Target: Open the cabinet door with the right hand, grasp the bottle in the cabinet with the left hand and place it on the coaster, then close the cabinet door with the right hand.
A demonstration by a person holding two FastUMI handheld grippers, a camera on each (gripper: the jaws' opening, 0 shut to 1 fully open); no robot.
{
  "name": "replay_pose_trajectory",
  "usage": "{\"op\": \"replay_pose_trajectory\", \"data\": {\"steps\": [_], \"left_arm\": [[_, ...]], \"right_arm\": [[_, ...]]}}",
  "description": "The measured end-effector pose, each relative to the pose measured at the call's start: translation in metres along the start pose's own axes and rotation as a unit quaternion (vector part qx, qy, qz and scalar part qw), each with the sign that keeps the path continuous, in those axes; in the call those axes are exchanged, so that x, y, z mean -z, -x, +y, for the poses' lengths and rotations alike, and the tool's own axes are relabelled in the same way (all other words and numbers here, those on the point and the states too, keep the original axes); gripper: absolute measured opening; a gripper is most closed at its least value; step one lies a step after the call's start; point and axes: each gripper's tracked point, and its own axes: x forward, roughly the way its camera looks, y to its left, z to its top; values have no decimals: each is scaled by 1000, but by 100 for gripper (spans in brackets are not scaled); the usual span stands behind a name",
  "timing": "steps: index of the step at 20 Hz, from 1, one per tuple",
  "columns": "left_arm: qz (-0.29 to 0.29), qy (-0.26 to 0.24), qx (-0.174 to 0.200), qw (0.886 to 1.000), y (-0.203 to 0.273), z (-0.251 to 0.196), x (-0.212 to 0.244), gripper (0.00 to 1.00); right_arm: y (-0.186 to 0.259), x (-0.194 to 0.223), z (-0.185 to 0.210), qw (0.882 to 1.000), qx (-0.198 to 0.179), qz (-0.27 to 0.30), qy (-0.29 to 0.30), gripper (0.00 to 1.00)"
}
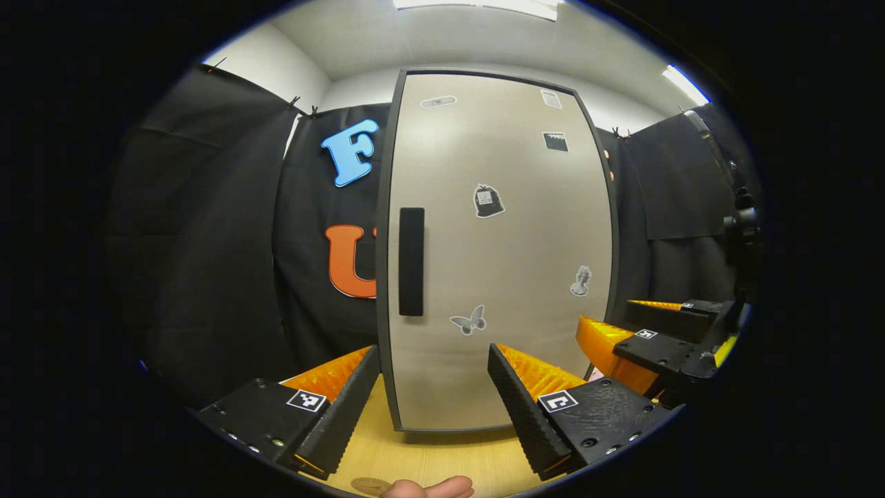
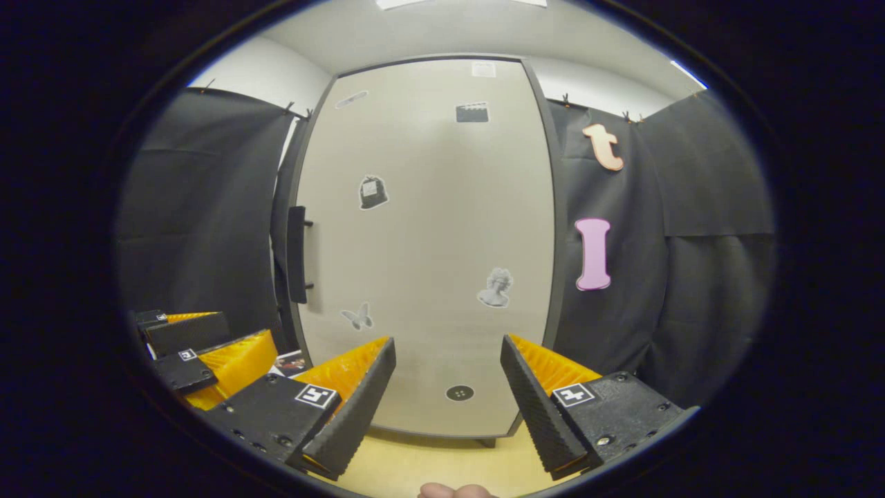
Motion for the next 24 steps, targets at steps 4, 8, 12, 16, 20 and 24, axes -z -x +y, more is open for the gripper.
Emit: {"op": "replay_pose_trajectory", "data": {"steps": [4,8,12,16,20,24], "left_arm": [[8,-1,-19,1000,9,19,3,95],[9,-13,-37,999,20,36,1,95],[10,-16,-74,997,31,64,3,95],[15,-16,-134,991,53,105,4,95],[26,-7,-197,980,84,145,12,95],[37,-3,-242,969,114,173,19,95]], "right_arm": [[-20,-11,24,999,-31,-12,14,98],[-41,-23,50,998,-62,-23,24,99],[-60,-35,87,994,-101,-36,36,98],[-80,-45,130,988,-138,-49,46,98],[-98,-58,170,982,-164,-73,59,98],[-112,-62,189,979,-165,-86,80,99]]}}
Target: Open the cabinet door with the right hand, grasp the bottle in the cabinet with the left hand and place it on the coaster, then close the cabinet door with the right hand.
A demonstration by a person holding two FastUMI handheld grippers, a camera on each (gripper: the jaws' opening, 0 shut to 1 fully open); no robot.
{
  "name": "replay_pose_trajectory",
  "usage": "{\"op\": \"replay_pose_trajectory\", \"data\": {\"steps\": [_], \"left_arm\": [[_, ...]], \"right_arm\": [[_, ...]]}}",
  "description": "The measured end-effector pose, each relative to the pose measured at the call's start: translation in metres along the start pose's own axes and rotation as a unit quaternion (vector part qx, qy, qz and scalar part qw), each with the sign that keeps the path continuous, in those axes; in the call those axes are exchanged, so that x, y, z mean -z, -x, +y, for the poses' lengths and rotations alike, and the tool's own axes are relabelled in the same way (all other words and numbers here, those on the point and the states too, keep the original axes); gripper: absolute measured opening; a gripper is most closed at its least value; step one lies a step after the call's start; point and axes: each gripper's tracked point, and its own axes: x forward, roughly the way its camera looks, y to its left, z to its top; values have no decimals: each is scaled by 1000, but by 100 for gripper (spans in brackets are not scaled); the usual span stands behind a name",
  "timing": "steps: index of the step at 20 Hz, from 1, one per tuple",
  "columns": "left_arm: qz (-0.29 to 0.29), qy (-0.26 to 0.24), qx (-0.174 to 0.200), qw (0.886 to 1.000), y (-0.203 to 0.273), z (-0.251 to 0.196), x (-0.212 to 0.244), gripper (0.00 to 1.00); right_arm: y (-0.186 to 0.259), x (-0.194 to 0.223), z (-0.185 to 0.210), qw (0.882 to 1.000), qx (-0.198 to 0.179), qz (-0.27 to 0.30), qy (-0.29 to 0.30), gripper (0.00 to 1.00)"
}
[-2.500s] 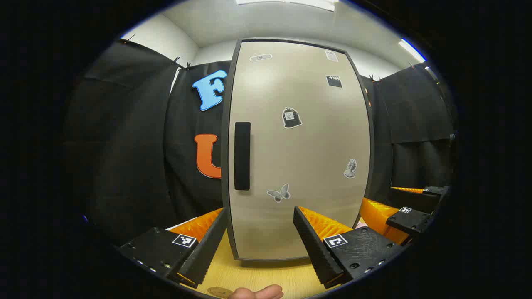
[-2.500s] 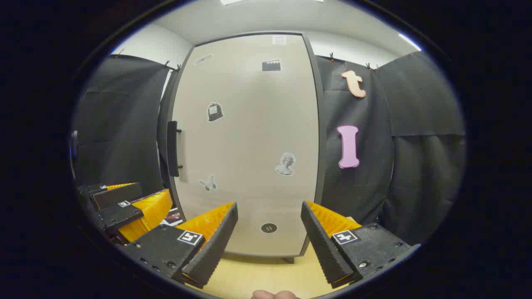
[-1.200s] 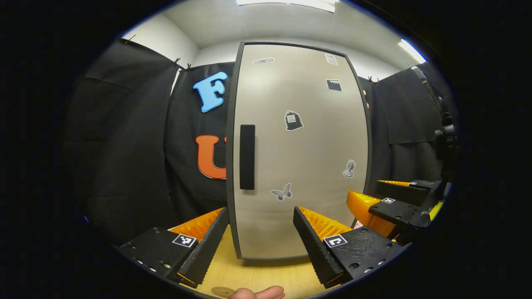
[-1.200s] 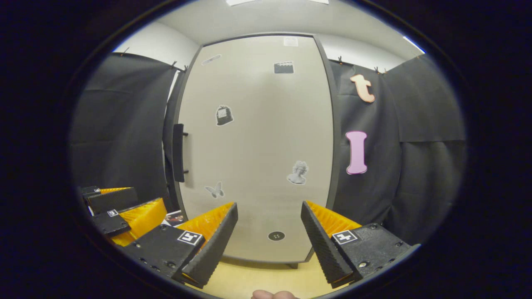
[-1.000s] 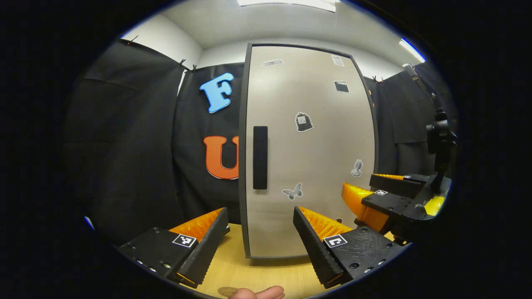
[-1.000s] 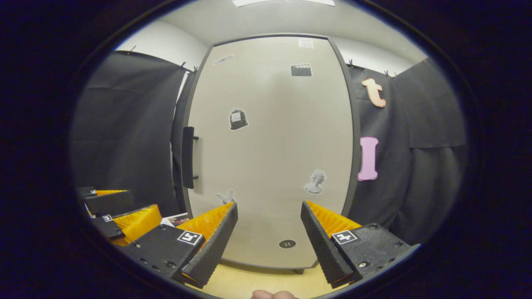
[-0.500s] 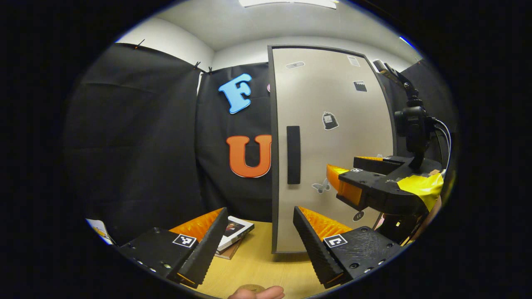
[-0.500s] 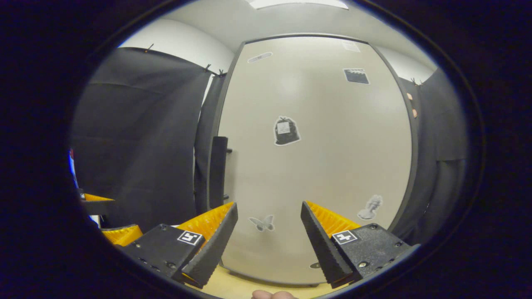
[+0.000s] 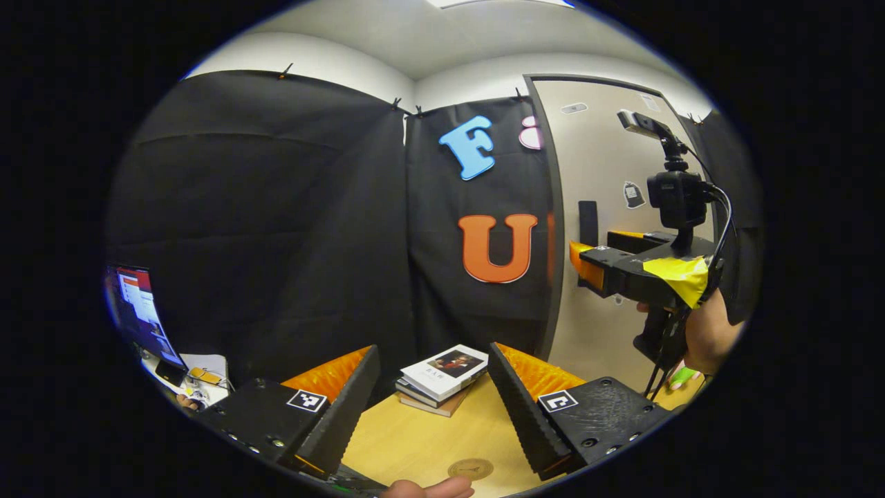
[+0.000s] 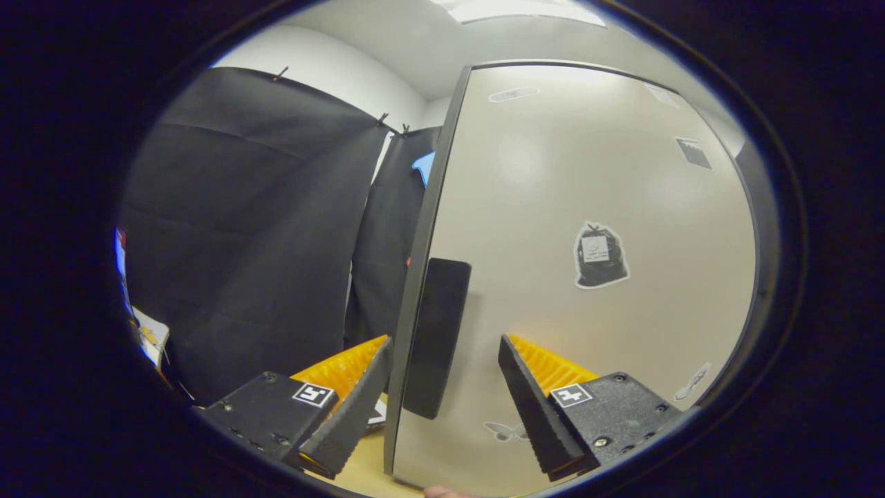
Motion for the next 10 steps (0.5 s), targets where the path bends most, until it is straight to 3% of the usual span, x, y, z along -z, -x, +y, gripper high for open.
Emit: {"op": "replay_pose_trajectory", "data": {"steps": [2,4,5,7,10], "left_arm": [[6,4,-19,1000,6,15,5,95],[17,8,-30,999,9,27,12,95],[22,8,-32,999,12,30,15,96],[27,6,-35,999,12,36,22,95],[26,7,-30,999,14,42,26,95]], "right_arm": [[-3,2,3,1000,10,10,8,95],[-12,9,7,999,23,24,-1,78],[-13,6,6,999,32,16,-14,60],[-13,10,5,999,38,29,-24,40],[-10,10,6,998,31,46,-35,31]]}}
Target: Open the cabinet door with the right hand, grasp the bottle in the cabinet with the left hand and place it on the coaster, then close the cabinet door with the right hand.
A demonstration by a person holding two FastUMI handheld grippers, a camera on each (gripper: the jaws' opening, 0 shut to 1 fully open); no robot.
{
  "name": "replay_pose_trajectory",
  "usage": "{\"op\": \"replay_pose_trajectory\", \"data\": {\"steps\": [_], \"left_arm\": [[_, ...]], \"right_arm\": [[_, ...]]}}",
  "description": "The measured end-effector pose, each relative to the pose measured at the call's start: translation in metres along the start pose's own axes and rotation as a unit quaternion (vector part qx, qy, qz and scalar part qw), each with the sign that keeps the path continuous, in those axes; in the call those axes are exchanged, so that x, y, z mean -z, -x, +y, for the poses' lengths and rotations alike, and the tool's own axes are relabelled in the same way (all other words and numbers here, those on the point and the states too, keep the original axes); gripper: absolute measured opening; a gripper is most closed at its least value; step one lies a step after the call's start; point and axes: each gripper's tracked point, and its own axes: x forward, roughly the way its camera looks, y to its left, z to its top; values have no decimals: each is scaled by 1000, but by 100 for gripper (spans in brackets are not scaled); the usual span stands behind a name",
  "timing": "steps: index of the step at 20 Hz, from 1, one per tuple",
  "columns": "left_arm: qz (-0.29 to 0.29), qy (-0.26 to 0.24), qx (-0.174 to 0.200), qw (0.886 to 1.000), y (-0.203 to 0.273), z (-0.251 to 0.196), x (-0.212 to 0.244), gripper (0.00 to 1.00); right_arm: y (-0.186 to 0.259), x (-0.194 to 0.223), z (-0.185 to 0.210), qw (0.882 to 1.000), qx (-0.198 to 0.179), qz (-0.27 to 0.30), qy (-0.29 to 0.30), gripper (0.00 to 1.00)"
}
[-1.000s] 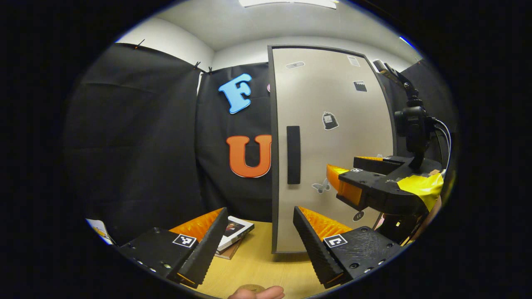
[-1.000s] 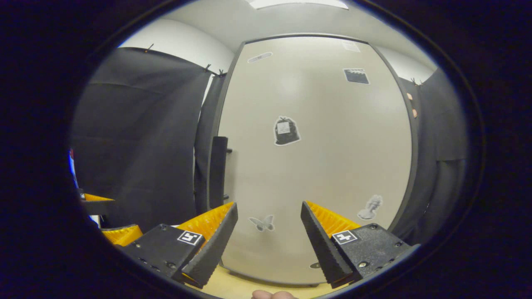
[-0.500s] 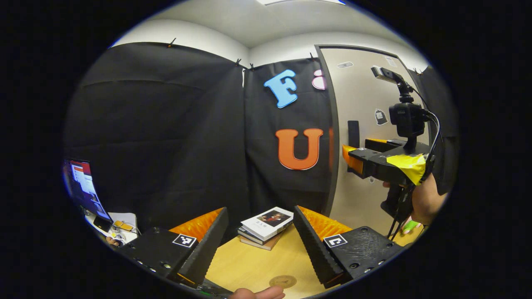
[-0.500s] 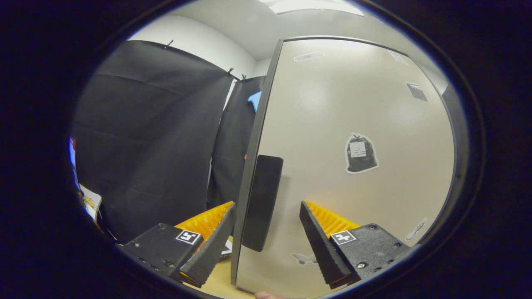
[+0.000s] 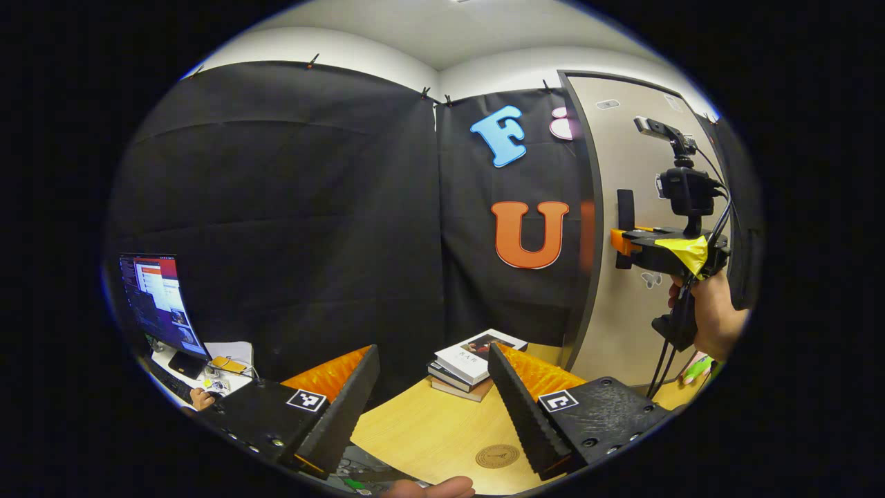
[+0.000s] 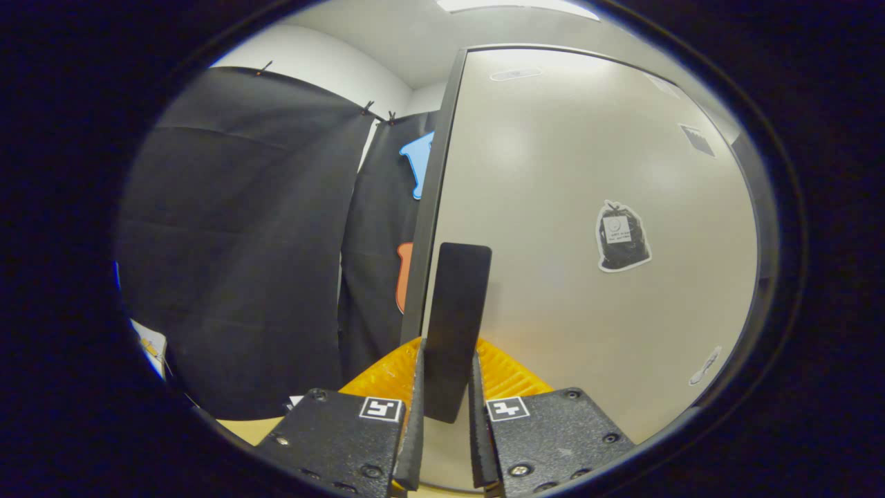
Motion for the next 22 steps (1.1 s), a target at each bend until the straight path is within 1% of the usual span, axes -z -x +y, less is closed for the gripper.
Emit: {"op": "replay_pose_trajectory", "data": {"steps": [2,4,6,9,11,17,19,22], "left_arm": [[-2,3,7,1000,-2,-3,0,95],[-4,6,17,1000,-5,-7,0,95],[-5,8,28,1000,-3,-12,-2,95],[-5,12,44,999,2,-19,-2,95],[-5,16,52,998,2,-23,-3,95],[-4,20,82,996,7,-39,-2,95],[-3,17,95,995,9,-48,-1,95],[-2,11,115,993,13,-63,1,95]], "right_arm": [[3,0,1,1000,-7,9,-4,29],[7,0,3,1000,-24,11,-3,25],[12,-1,6,999,-42,18,-5,24],[22,-2,9,998,-58,28,-4,22],[31,-5,13,997,-67,33,-10,21],[56,-8,20,993,-111,39,-16,19],[60,-8,19,989,-140,32,-22,19],[60,-5,16,985,-168,31,-19,19]]}}
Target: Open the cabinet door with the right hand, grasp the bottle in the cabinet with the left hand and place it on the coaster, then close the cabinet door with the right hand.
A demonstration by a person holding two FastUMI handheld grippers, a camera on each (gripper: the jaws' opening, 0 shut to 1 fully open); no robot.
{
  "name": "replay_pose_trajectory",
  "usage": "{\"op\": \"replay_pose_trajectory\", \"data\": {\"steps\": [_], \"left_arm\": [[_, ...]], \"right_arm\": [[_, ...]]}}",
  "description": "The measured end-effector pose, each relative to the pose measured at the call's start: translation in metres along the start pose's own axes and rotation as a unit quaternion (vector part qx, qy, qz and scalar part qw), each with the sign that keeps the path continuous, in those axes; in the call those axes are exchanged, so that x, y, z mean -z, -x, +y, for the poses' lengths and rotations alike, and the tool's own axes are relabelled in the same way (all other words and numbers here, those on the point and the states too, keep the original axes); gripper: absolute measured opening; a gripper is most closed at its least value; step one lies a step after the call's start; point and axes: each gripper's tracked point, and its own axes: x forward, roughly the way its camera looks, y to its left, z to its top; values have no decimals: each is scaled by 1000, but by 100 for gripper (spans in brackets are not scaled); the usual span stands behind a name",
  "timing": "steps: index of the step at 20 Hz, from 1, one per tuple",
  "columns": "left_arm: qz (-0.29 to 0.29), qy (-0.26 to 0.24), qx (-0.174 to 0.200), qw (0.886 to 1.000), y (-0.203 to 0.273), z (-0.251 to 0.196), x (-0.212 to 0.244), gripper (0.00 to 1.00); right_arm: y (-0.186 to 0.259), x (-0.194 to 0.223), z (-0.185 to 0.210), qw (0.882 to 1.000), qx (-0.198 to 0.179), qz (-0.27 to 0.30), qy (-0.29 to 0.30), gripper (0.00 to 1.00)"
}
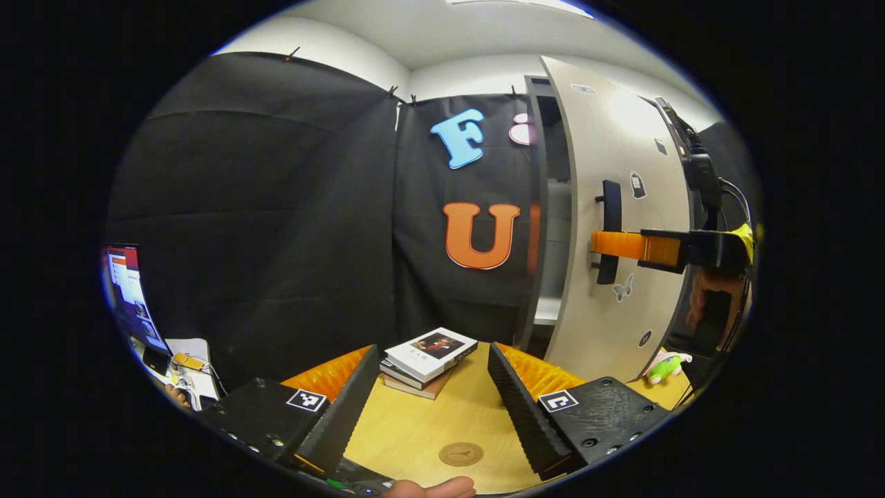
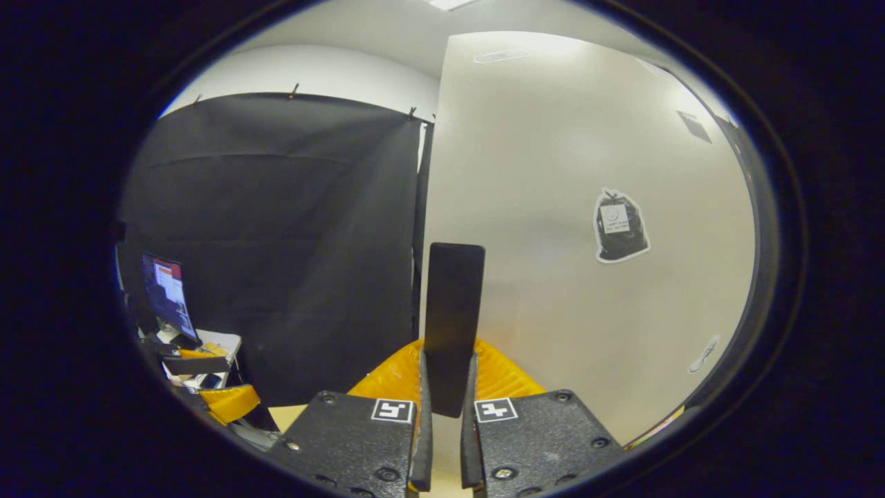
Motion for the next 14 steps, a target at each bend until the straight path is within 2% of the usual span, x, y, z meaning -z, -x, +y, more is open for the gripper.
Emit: {"op": "replay_pose_trajectory", "data": {"steps": [7,14], "left_arm": [[-3,-7,41,999,-8,-39,2,95],[-27,-38,79,996,-23,-83,-7,95]], "right_arm": [[10,3,-2,999,-51,8,8,19],[16,10,-9,996,-86,21,7,19]]}}
